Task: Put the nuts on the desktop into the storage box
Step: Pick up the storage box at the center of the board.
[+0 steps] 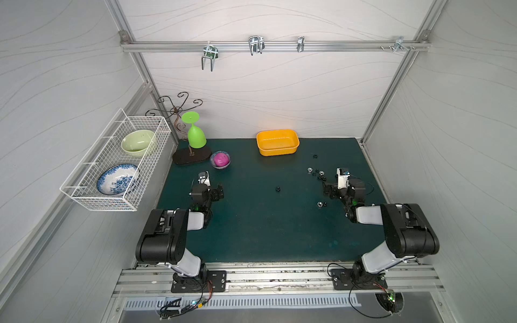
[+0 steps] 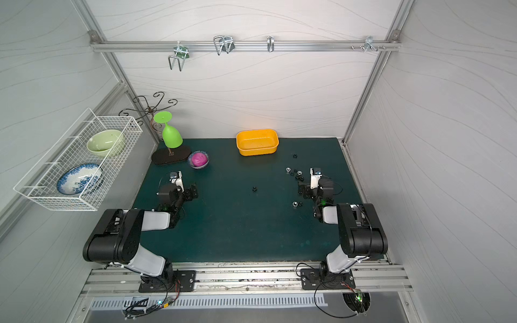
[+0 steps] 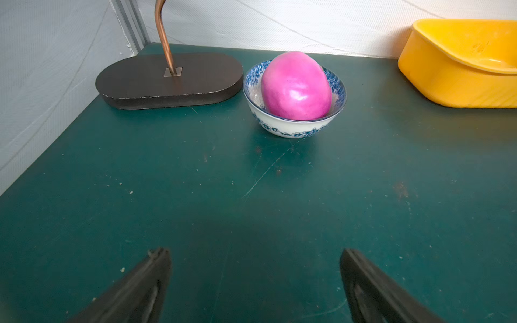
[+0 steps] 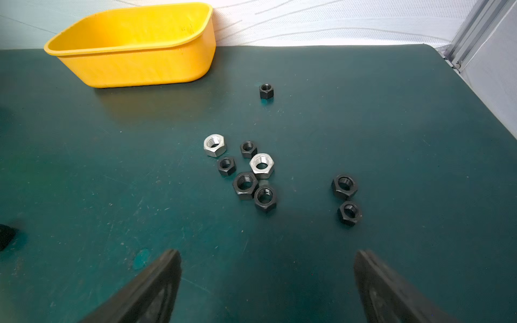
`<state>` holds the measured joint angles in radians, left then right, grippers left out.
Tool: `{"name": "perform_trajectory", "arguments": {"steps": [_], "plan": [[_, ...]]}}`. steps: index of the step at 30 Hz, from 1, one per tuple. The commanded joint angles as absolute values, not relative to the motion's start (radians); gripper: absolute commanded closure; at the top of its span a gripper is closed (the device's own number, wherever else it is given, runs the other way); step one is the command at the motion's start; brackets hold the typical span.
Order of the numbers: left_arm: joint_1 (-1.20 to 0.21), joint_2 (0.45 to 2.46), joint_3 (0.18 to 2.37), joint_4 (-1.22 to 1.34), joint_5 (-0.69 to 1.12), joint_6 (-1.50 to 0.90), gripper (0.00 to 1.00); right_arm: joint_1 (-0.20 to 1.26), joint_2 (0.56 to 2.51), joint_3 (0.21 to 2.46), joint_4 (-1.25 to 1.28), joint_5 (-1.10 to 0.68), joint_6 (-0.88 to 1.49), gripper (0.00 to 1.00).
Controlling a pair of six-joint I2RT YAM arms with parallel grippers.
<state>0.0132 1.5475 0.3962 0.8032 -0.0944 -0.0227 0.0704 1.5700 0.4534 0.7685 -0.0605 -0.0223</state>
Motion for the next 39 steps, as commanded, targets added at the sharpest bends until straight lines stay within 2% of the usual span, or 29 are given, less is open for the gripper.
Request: {"name": "perform_trajectory", "arguments": {"steps": [1,32,39], "plan": [[0.018,1.552,0.422,0.835,-0.102,-0.028,0.01,0.067,1.571,0.459,0.761,-0.062,-0.014,0.01],[0.018,1.553,0.423,0.833,-0.102,-0.029,0.02,0.061,1.559,0.46,0.759,-0.067,-0.005,0.01],[0.018,1.504,0.435,0.78,-0.074,-0.018,0.01,0.064,1.277,0.552,0.319,0.048,-0.017,0.01]]}}
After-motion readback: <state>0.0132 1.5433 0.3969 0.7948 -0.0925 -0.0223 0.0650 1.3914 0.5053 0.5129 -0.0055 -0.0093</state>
